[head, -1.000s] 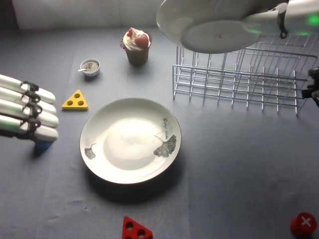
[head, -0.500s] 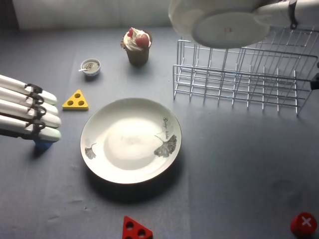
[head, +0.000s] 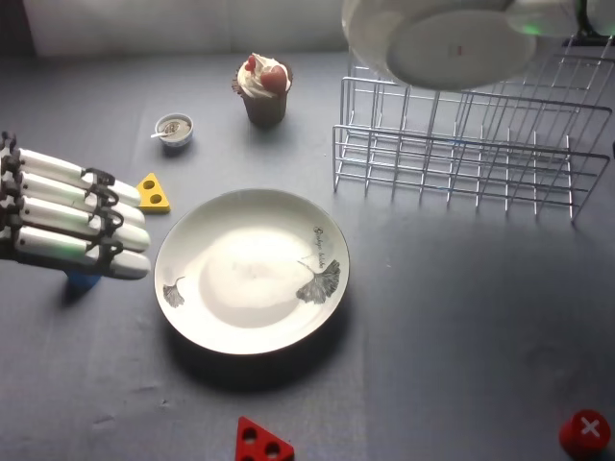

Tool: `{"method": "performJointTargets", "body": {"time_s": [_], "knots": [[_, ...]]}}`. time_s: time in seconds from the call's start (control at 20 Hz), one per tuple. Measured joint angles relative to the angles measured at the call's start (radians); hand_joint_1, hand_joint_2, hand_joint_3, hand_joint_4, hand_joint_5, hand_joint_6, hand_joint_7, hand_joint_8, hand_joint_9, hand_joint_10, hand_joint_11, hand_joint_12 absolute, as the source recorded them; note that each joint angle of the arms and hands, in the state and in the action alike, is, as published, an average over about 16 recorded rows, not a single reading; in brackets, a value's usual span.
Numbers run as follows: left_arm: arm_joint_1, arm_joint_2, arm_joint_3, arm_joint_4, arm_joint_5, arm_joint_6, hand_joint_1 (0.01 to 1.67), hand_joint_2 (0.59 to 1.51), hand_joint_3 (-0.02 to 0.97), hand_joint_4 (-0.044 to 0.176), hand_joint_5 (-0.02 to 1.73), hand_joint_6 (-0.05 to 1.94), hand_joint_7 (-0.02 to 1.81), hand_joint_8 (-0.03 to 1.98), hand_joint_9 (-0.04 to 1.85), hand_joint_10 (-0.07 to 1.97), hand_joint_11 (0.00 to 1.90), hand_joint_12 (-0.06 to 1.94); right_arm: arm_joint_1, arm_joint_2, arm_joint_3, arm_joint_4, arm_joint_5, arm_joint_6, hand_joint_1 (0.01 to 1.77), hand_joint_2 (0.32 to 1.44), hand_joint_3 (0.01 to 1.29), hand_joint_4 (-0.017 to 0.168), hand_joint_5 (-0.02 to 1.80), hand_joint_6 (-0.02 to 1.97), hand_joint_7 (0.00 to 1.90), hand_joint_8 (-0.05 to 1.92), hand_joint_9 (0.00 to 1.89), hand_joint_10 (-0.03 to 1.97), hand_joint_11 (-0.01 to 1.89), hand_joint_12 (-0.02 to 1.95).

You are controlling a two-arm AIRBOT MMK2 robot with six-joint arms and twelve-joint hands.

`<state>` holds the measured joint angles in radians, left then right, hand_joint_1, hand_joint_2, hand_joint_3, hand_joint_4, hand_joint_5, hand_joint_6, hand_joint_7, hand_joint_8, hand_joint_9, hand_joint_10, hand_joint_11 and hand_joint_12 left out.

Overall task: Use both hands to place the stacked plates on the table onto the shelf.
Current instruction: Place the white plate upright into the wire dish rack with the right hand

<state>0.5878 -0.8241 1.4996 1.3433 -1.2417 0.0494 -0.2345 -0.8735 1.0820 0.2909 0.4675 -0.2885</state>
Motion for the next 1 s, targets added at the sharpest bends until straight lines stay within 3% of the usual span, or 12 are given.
{"method": "performJointTargets", "body": {"time_s": [0.4, 1.0], "knots": [[-0.001, -0.006, -0.011, -0.016, 0.023, 0.001, 0.10, 0.882, -0.002, 0.001, 0.14, 0.00, 0.16, 0.00, 0.17, 0.01, 0.18, 0.02, 0.024, -0.008, 0.033, 0.036, -0.054, 0.020, 1.47, 0.97, 0.01, -0.009, 0.95, 0.87, 1.13, 0.51, 1.13, 0.71, 0.97, 1.35], [-0.004, -0.028, -0.008, -0.006, 0.023, 0.002, 0.10, 0.886, -0.002, 0.001, 0.14, 0.00, 0.15, 0.00, 0.16, 0.01, 0.17, 0.02, 0.063, -0.035, 0.083, 0.099, -0.109, 0.048, 1.47, 0.97, 0.01, -0.008, 0.94, 0.86, 1.13, 0.49, 1.14, 0.64, 0.97, 1.35]]}}
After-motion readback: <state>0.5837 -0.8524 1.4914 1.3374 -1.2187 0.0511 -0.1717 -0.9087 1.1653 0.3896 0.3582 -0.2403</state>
